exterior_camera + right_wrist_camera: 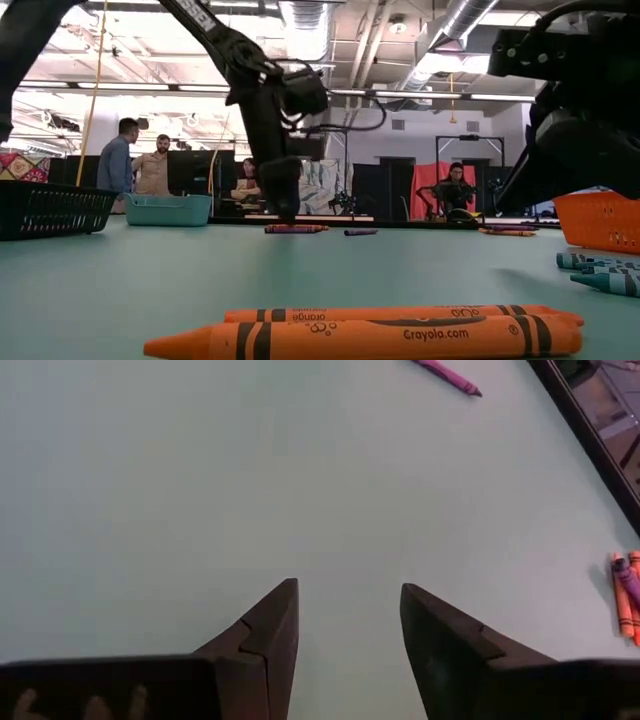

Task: Sort crayons
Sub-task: Put the purple crayon into the black bin

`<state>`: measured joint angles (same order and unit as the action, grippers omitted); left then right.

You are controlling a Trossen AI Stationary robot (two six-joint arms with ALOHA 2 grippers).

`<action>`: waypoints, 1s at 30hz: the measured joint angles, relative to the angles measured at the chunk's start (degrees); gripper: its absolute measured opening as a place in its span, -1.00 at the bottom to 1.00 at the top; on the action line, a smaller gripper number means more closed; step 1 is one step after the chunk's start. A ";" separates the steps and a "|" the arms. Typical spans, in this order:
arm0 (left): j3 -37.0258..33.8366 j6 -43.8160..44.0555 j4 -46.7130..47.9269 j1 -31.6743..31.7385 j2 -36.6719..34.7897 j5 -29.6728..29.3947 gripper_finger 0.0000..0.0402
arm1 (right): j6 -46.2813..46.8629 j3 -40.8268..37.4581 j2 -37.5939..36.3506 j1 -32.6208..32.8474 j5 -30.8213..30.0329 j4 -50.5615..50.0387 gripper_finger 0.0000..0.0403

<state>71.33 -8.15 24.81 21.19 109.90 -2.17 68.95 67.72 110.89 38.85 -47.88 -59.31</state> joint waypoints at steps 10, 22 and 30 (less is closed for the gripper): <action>1.42 -0.23 -0.28 0.63 3.49 0.05 -0.40 | 0.03 0.00 0.00 0.04 -0.06 0.04 -0.13; 1.44 -4.16 0.59 -0.63 4.29 -1.64 -0.98 | 0.02 0.00 0.00 0.02 -0.24 0.04 -0.13; 3.36 -5.81 5.67 -1.81 1.93 -4.99 -0.99 | 0.02 0.00 0.00 0.04 -0.22 -0.22 -0.13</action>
<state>74.69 -13.96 30.48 19.38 111.83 -7.16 68.97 67.72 110.89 38.89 -48.10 -59.53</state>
